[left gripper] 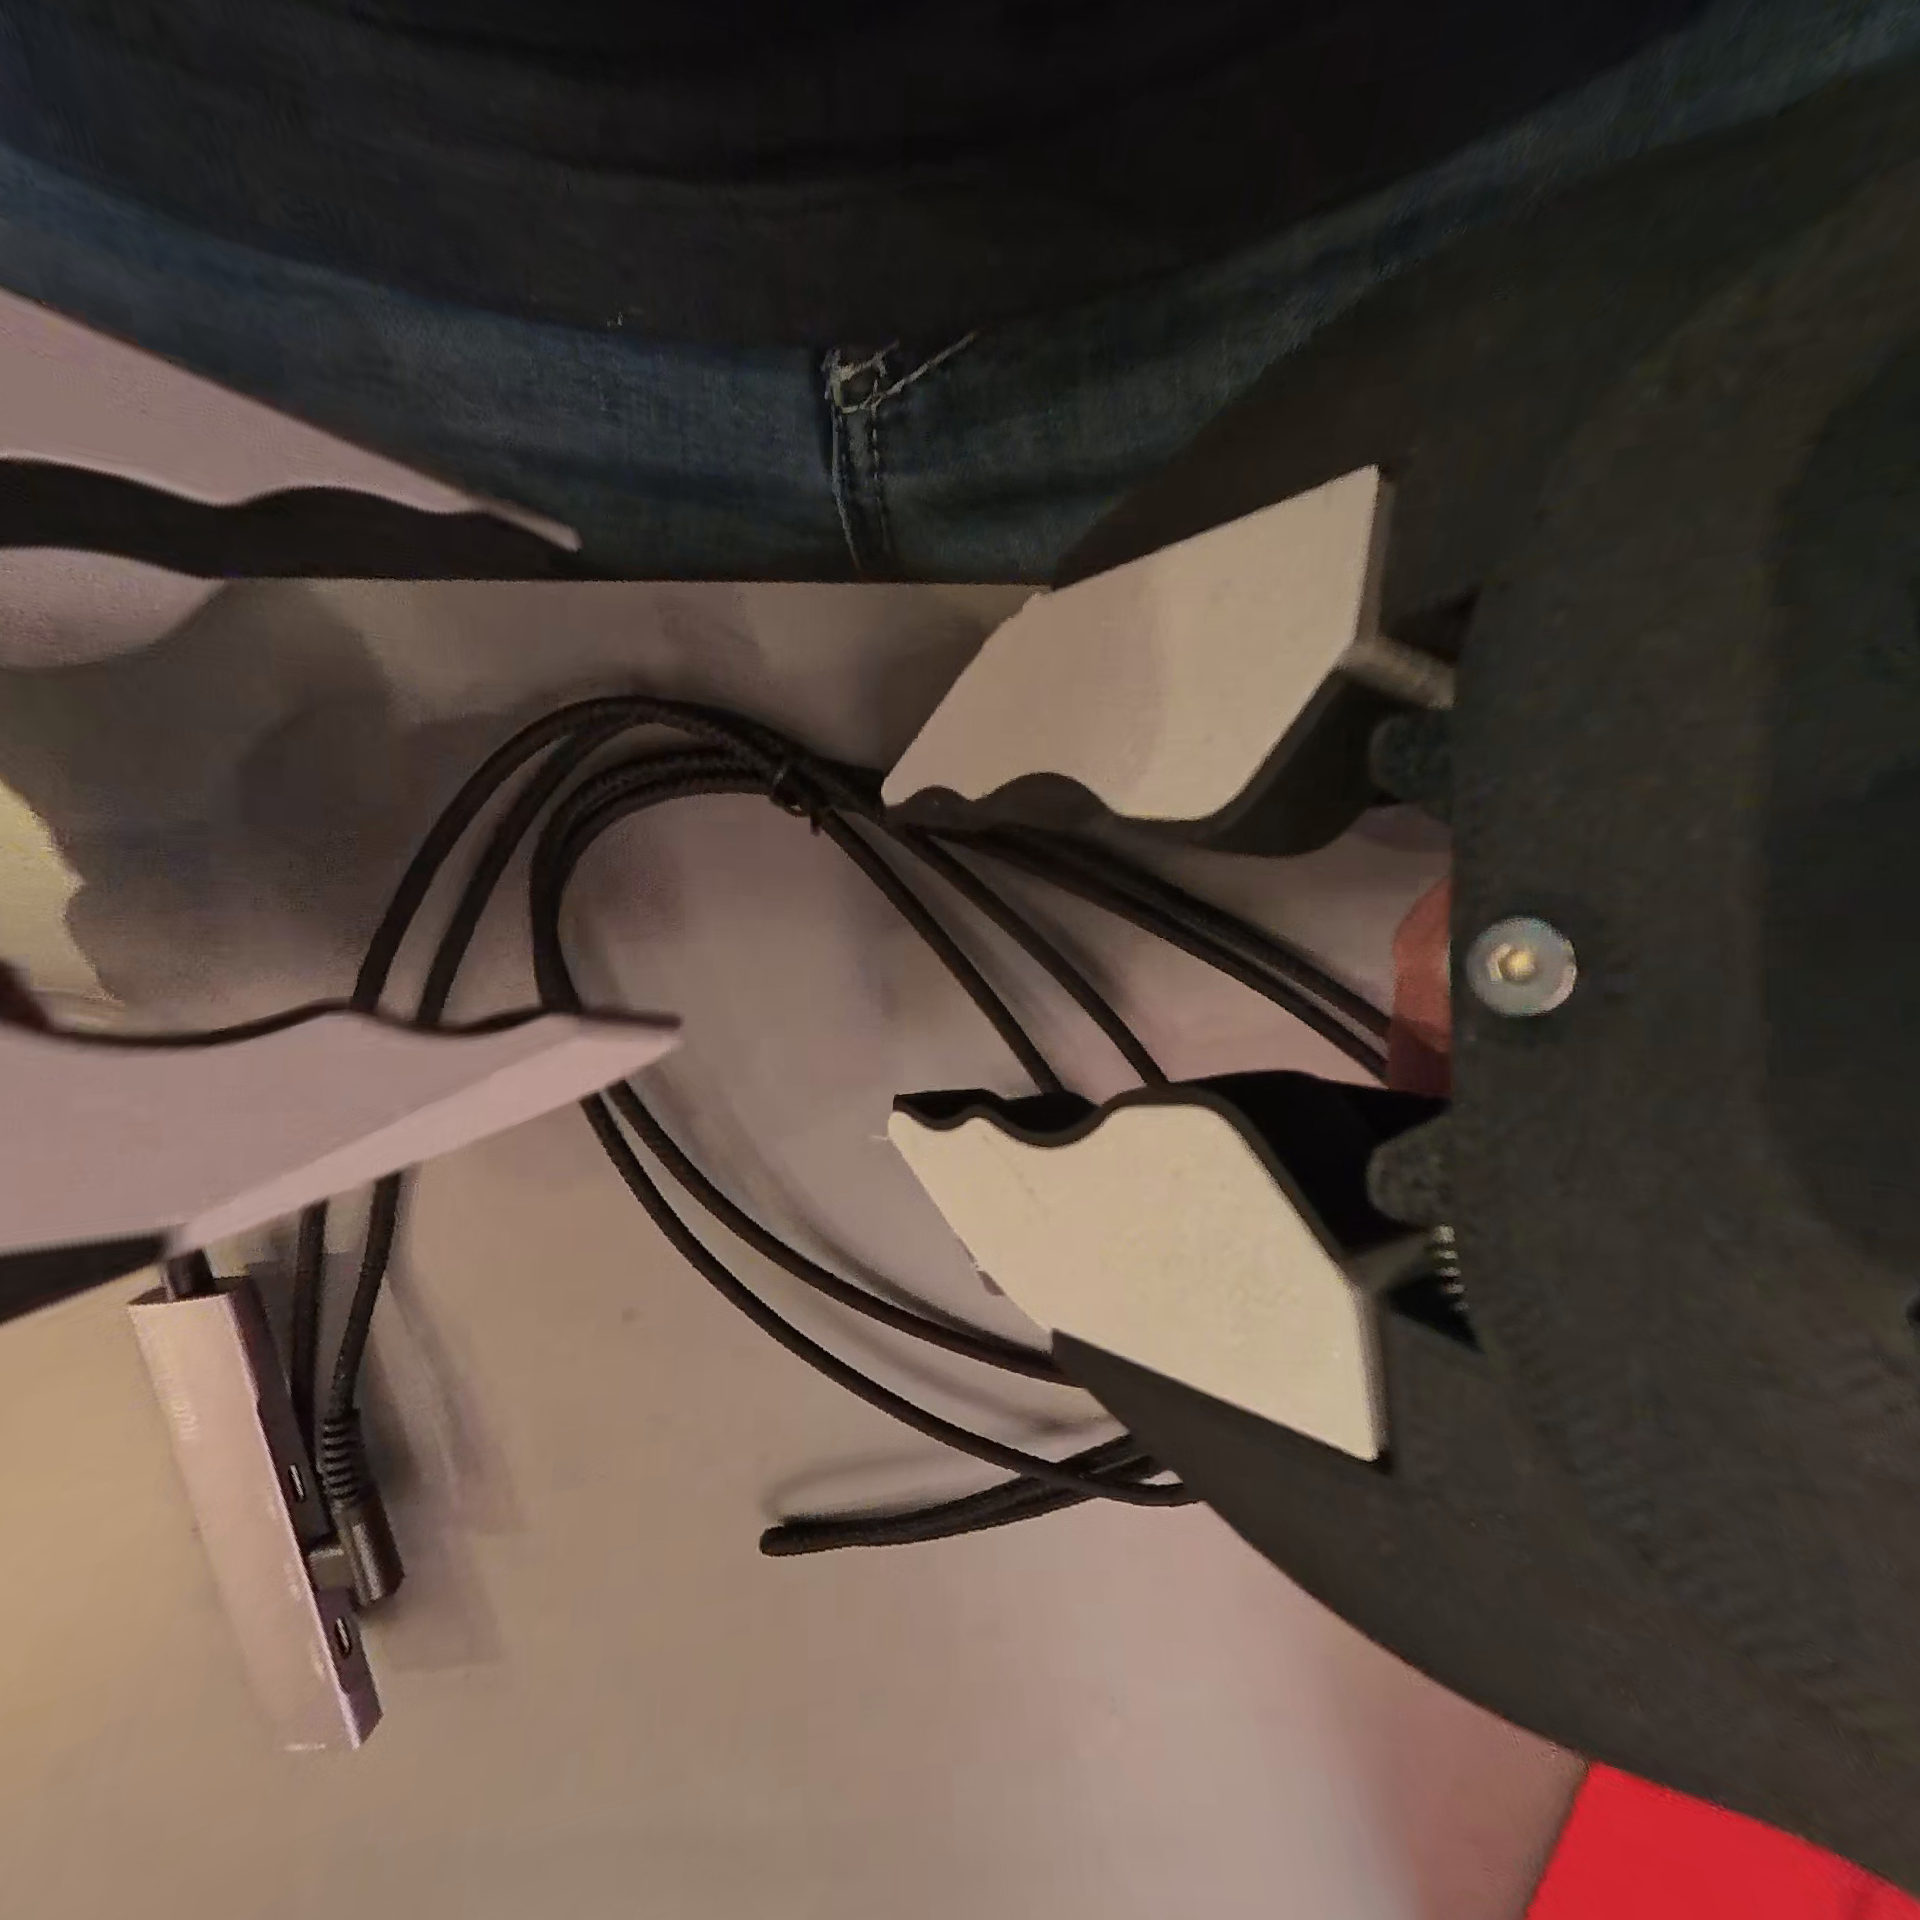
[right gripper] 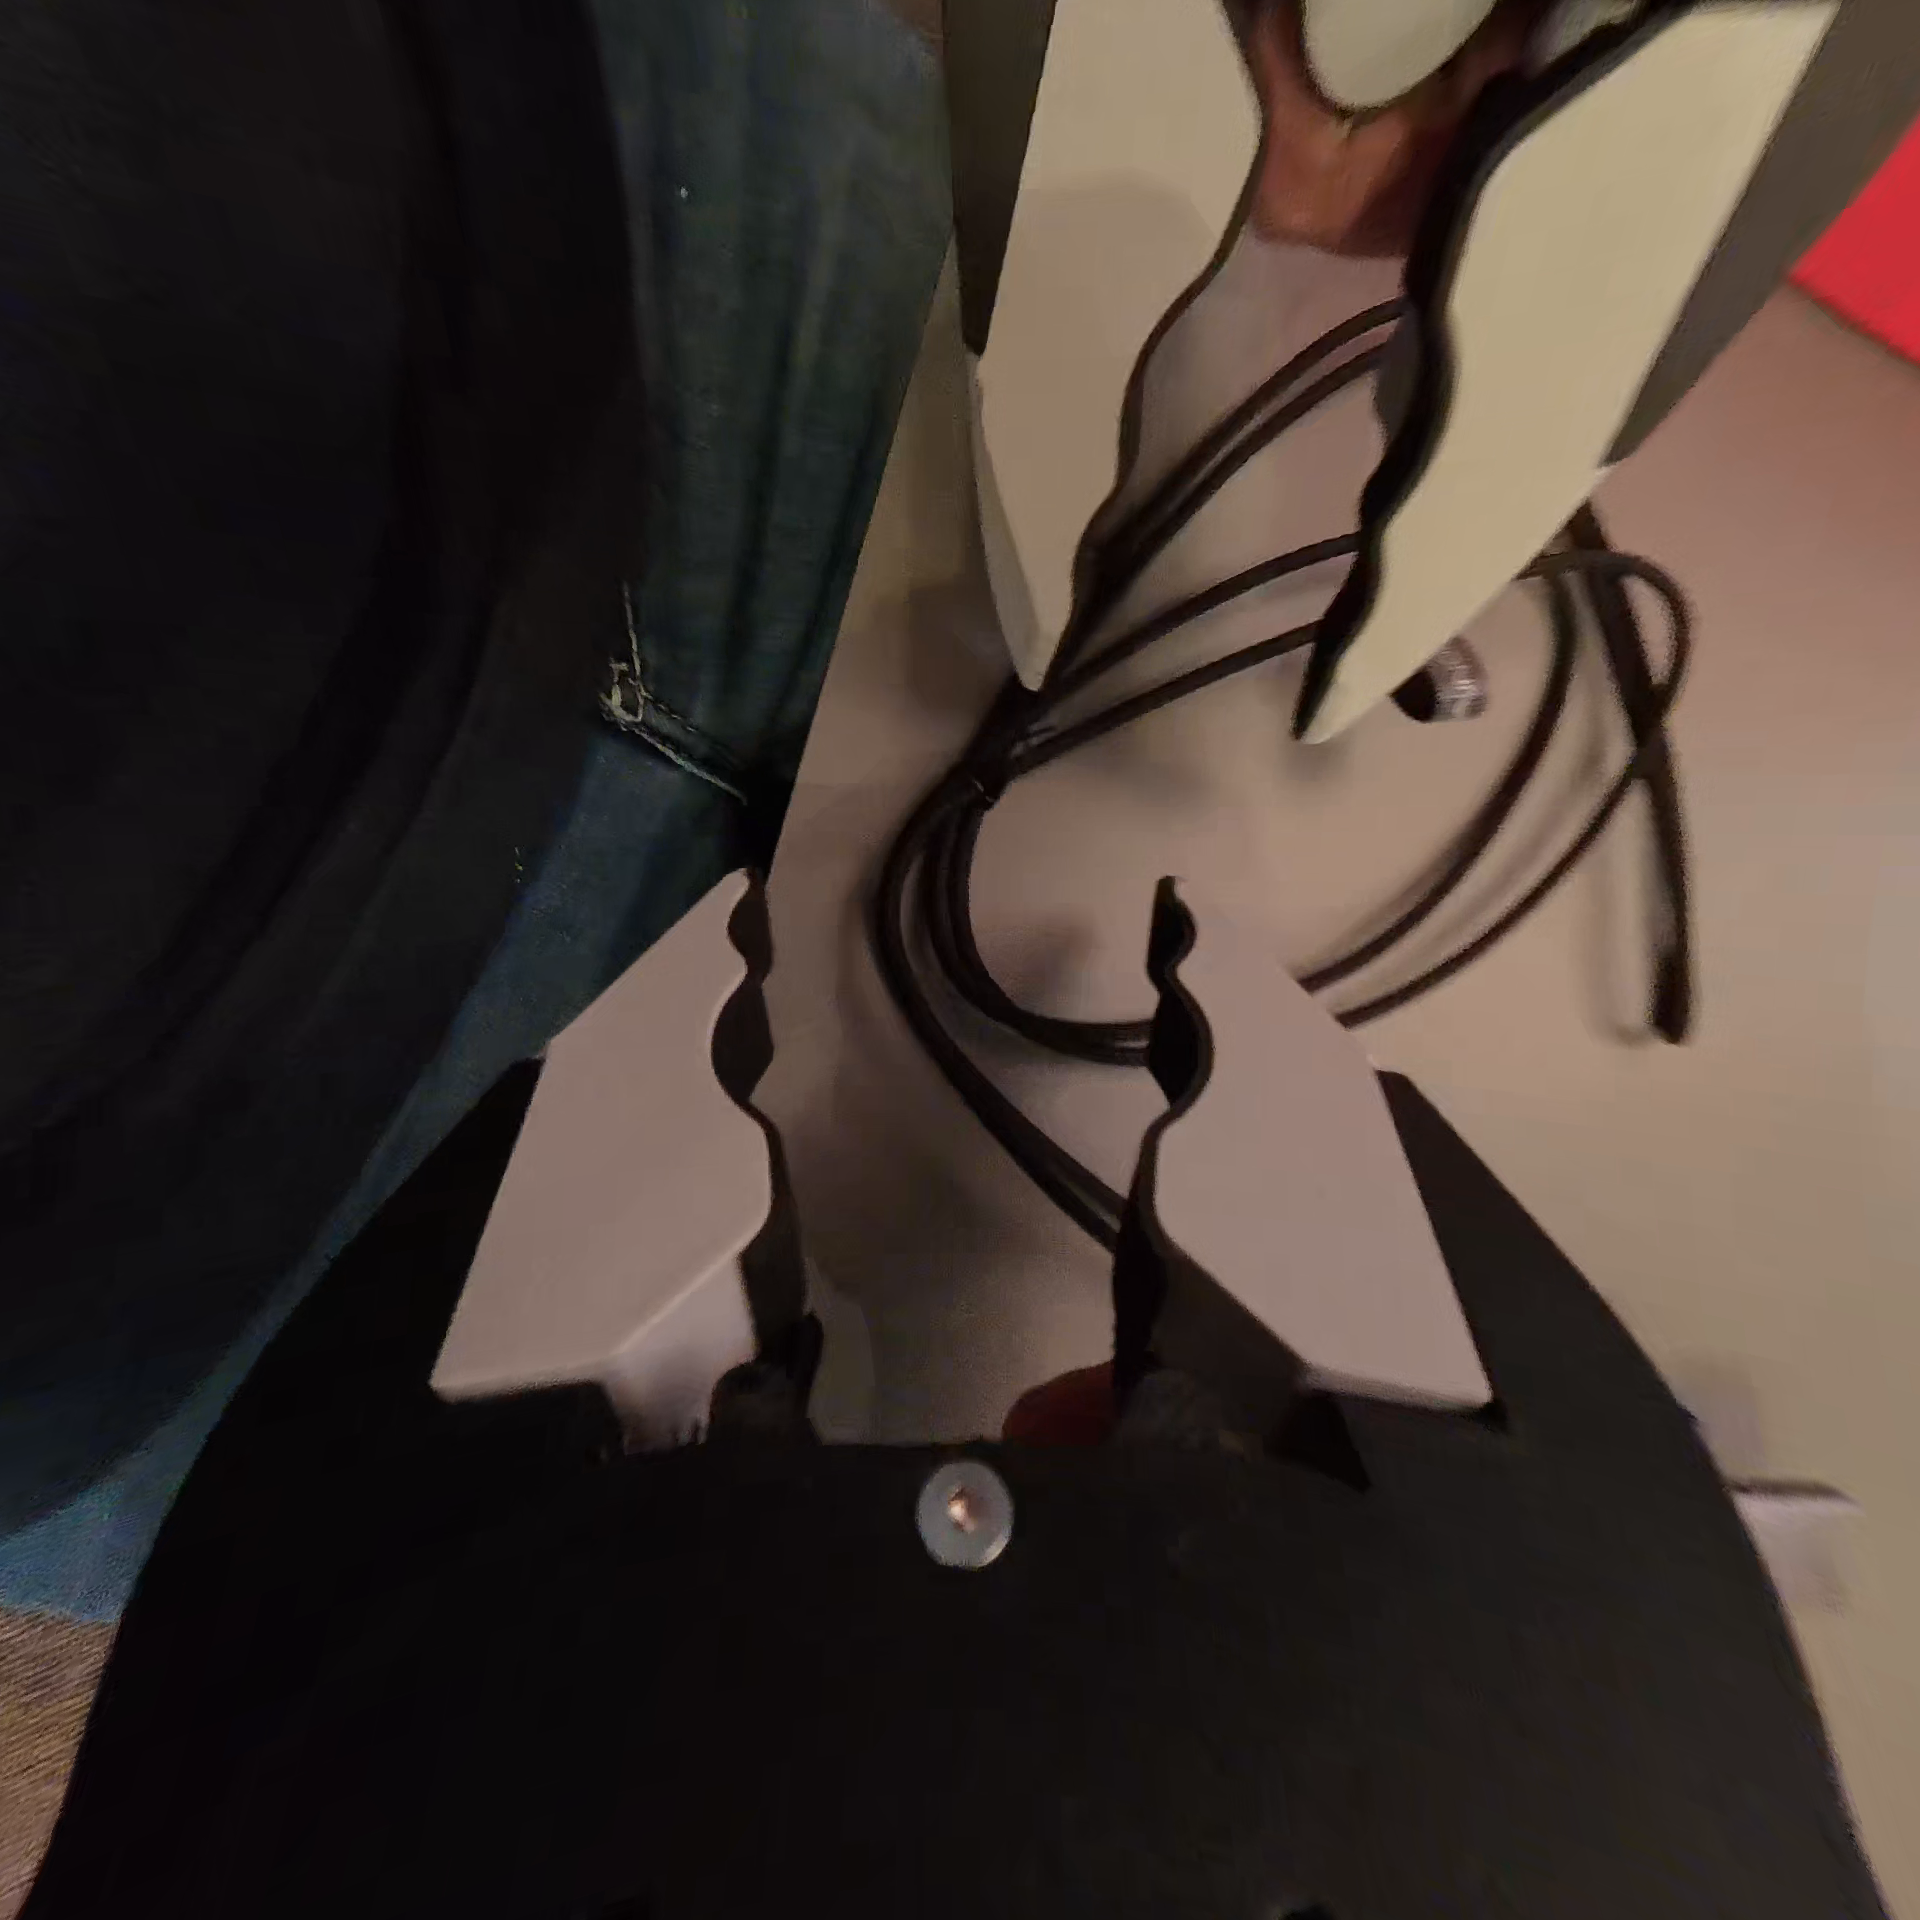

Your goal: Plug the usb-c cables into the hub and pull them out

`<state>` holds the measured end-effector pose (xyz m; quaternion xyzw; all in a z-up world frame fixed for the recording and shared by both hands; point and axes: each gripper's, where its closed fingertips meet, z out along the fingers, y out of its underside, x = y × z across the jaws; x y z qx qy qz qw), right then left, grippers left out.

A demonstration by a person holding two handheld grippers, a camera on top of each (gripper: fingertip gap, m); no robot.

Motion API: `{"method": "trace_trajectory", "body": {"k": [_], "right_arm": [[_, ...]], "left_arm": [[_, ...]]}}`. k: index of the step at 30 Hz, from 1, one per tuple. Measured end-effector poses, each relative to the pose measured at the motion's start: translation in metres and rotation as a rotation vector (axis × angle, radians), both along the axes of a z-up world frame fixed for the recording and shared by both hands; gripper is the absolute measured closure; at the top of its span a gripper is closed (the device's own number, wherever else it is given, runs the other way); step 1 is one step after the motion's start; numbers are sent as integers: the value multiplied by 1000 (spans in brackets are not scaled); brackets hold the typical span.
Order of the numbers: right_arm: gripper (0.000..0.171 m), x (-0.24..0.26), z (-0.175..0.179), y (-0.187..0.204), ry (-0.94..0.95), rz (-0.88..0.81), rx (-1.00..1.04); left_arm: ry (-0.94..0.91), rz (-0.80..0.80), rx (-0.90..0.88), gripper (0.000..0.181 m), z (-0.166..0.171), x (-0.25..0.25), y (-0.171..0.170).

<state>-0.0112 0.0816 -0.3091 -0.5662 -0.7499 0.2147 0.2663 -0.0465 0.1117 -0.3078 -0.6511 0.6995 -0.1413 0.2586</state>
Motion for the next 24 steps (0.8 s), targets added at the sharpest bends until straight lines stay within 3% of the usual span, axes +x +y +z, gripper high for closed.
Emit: {"method": "trace_trajectory", "body": {"k": [6,7,14,24], "right_arm": [[159,-10,-12,1,-15,-51,-129],[162,-11,-12,3,-11,-60,-128],[163,-6,-4,15,13,-118,-103],[164,20,90,66,195,-252,-63]], "left_arm": [[-31,57,4,135,3,-10,2],[-39,64,2,135,5,-11,3],[-144,158,40,138,30,-21,18],[-307,249,101,139,64,-31,32]]}}
